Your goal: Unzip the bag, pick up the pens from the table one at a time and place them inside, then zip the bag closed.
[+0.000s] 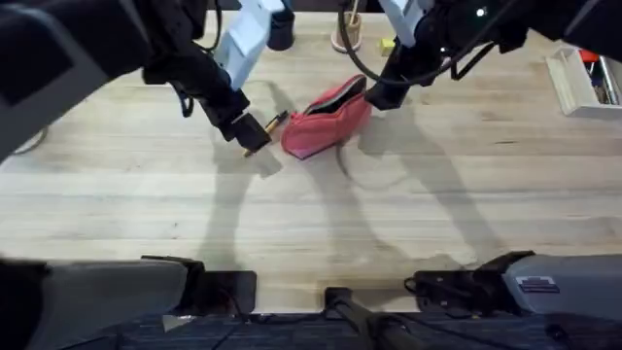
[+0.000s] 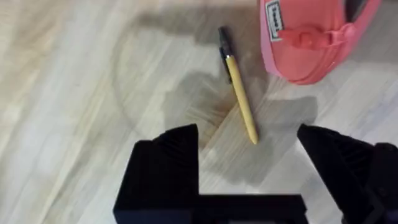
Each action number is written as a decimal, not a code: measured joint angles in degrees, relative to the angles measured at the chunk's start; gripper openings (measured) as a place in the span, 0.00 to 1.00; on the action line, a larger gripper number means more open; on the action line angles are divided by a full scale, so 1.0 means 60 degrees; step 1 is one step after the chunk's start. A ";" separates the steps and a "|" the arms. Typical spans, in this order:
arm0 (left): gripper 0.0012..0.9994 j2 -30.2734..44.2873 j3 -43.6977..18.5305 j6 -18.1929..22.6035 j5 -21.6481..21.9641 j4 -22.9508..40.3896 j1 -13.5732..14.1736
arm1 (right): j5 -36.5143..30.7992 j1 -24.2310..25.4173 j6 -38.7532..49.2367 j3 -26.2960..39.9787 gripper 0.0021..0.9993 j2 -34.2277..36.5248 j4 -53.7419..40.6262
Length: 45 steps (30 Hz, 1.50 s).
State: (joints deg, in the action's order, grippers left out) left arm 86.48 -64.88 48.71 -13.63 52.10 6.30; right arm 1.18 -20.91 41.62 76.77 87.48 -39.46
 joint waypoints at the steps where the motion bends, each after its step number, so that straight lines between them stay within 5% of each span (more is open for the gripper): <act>1: 0.99 0.0164 0.0000 0.0020 0.0042 -0.0002 0.0028 | -0.0038 0.0000 -0.0204 0.0000 1.00 0.0000 -0.0002; 23: 1.00 0.1857 0.0000 0.0104 0.0313 -0.0881 0.0131 | -0.0198 0.0757 -0.2036 -0.0004 1.00 -0.1560 -0.0253; 39: 0.99 0.2527 -0.0164 0.0135 0.0490 -0.0801 0.0588 | -0.0200 0.0933 -0.2228 -0.0004 1.00 -0.1614 -0.0267; 41: 0.91 0.2527 -0.0168 0.0132 0.0512 -0.0828 0.0588 | -0.0201 0.0933 -0.2228 -0.0004 1.00 -0.1617 -0.0269; 45: 0.55 0.2580 -0.0229 0.0152 0.0516 -0.0862 0.0588 | -0.0198 0.0933 -0.2228 -0.0004 1.00 -0.1614 -0.0270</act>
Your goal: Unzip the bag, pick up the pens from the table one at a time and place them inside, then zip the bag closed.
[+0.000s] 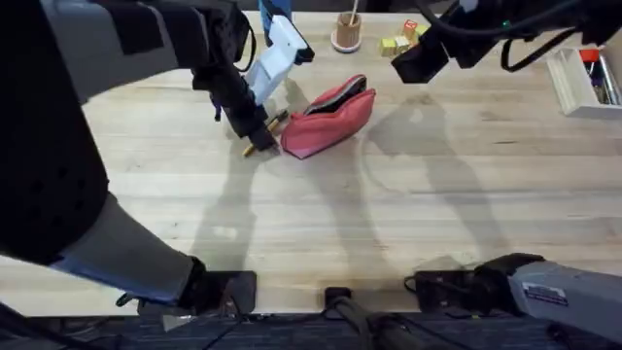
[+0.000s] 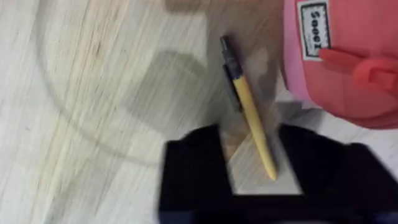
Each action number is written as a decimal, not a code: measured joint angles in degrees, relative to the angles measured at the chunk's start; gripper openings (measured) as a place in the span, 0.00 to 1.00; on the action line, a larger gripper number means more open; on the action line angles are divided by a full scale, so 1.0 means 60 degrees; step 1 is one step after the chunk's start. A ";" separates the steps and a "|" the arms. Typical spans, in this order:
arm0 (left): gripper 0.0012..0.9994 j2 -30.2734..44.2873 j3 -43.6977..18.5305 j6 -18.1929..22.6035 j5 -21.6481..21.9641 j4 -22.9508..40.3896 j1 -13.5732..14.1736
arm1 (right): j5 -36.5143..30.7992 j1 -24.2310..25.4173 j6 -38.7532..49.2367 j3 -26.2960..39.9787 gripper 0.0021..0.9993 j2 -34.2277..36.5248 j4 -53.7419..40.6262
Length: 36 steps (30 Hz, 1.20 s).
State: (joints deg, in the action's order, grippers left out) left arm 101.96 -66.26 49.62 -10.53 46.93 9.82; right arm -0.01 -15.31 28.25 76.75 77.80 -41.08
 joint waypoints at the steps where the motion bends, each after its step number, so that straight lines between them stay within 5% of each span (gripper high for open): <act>1: 0.46 0.0001 0.0000 0.0014 -0.0020 0.0006 0.0000 | -0.0001 0.0000 0.0000 0.0000 1.00 0.0000 0.0004; 4: 0.17 0.0009 -0.0004 0.0008 -0.0160 0.0164 0.0004 | 0.0000 0.0000 0.0000 0.0000 1.00 0.0000 -0.0004; 6: 0.06 0.0006 -0.0010 0.0018 -0.0247 0.0229 0.0023 | -0.0004 0.0000 0.0000 0.0000 1.00 -0.0001 -0.0005; 20: 0.04 0.0060 -0.0502 -0.1428 0.0295 0.0828 -0.0038 | 0.0000 0.0000 -0.1011 0.0001 1.00 -0.0190 -0.0496; 30: 0.04 0.0036 -0.3758 -0.2845 0.0467 0.2115 -0.0033 | 0.0000 0.0000 -0.1215 0.0000 1.00 -0.1071 -0.1374; 36: 0.04 -0.0138 -0.5075 -0.4129 -0.0382 0.2514 0.0294 | 0.0000 0.0000 -0.1217 0.0000 1.00 -0.1490 -0.1461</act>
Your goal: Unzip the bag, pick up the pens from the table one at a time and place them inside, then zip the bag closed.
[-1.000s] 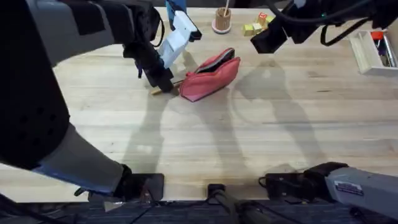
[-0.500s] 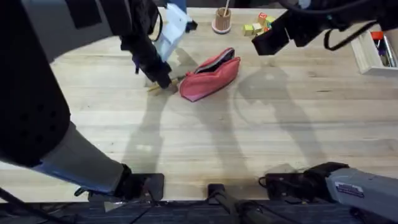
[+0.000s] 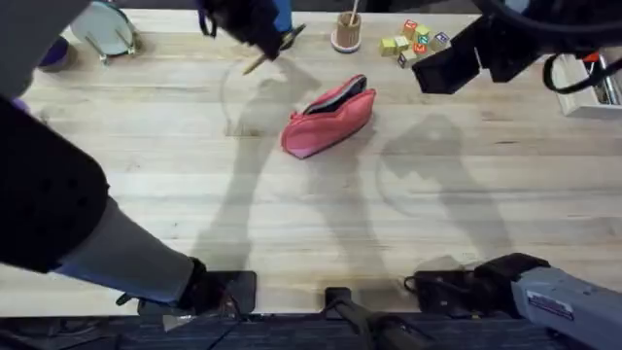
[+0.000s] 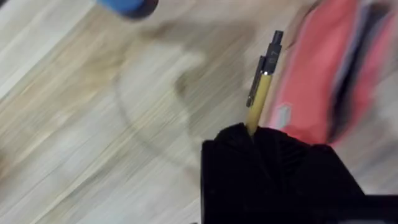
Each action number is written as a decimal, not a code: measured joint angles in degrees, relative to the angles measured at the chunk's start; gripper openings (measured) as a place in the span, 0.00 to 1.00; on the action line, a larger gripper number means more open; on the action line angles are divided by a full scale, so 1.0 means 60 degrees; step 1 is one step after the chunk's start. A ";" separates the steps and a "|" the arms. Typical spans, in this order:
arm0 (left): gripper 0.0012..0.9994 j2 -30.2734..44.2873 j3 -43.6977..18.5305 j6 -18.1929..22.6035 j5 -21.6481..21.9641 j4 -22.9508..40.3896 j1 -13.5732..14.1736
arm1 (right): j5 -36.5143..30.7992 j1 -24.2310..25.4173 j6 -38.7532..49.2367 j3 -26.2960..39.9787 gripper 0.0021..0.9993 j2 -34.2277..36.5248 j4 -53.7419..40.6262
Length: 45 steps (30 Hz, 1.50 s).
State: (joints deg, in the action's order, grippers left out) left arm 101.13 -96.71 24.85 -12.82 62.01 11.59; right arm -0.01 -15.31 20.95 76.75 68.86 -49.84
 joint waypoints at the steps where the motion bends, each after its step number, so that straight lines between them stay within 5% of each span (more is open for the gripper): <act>1: 0.04 -0.0019 -0.0123 -0.0238 -0.0257 -0.0056 0.0096 | 0.0000 0.0000 0.0000 0.0000 1.00 -0.0061 0.0000; 8: 0.04 -0.0060 -0.0269 -0.1699 -0.1628 -0.0694 0.1066 | -0.0004 0.0000 0.0018 0.0000 1.00 -0.0368 -0.0007; 16: 0.04 -0.0056 -0.0269 -0.2287 -0.1532 -0.0807 0.2168 | -0.0004 0.0000 0.0270 0.0000 1.00 -0.0484 -0.0018; 31: 0.04 0.1560 -0.0269 -0.2504 -0.1321 -0.1433 0.2443 | -0.0004 0.0000 0.0375 0.0003 1.00 -0.0484 -0.0018; 45: 0.04 0.2127 -0.0269 -0.2458 -0.1272 -0.0508 0.2515 | -0.0004 0.0000 0.0375 0.0000 1.00 -0.0484 -0.0018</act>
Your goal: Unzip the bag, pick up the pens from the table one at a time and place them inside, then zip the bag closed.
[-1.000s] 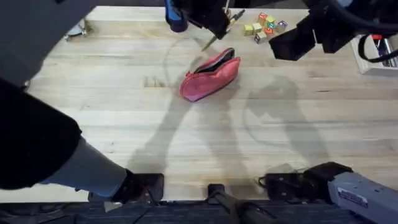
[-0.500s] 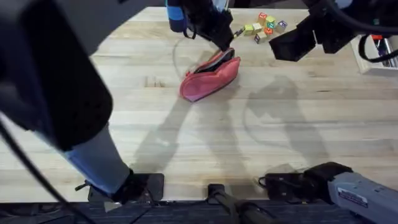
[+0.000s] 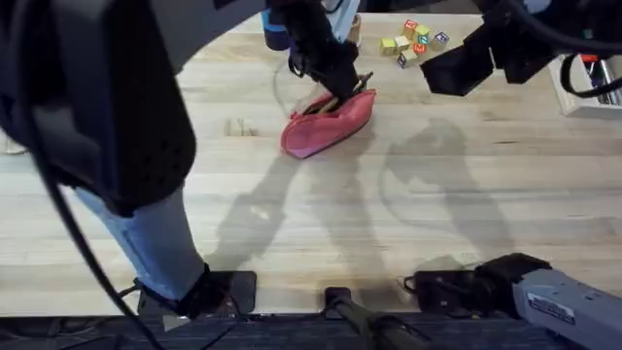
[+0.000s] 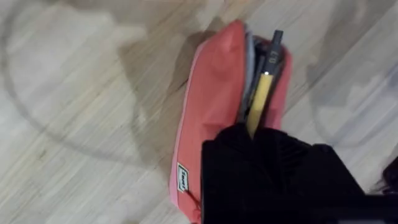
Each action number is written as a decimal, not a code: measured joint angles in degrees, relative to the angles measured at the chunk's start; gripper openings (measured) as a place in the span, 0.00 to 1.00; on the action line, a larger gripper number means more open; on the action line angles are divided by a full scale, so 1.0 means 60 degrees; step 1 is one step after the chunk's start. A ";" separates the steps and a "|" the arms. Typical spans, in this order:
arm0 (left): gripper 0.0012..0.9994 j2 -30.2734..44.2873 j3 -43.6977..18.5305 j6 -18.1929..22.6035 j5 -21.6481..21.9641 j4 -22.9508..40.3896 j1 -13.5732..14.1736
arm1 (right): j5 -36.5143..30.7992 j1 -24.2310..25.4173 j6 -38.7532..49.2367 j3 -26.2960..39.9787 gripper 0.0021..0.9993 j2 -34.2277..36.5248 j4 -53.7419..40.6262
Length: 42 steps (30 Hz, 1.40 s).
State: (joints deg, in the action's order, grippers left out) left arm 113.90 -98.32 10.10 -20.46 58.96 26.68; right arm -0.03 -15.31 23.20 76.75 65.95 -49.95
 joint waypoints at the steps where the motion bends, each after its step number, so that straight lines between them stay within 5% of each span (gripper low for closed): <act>1: 0.04 0.0099 0.0000 0.0025 0.0053 0.0049 0.0017 | 0.0000 0.0000 0.0000 0.0000 1.00 0.0000 0.0004; 21: 0.06 0.0436 -0.0004 0.0260 0.0916 0.0965 0.0076 | 0.0000 0.0000 0.0000 0.0000 1.00 0.0000 0.0000; 22: 0.15 0.0436 -0.0001 0.0307 0.0918 0.0963 0.0076 | 0.0000 0.0000 0.0000 0.0000 1.00 0.0003 0.0001; 27: 0.93 0.0436 0.0000 0.0330 0.0945 0.0881 0.0076 | 0.0000 0.0000 0.0000 0.0000 1.00 0.0003 0.0000; 37: 0.99 0.0439 -0.0123 0.0351 0.0920 0.1063 0.0087 | 0.0000 0.0000 0.0000 0.0000 1.00 0.0000 0.0000; 42: 1.00 0.0454 -0.1090 0.0800 0.0909 0.1824 0.0082 | 0.0000 0.0000 0.0000 0.0000 1.00 0.0000 0.0000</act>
State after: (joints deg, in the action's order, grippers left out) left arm 116.62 -104.87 14.90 -15.00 69.90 27.17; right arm -0.03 -15.31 23.20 76.75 65.95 -49.95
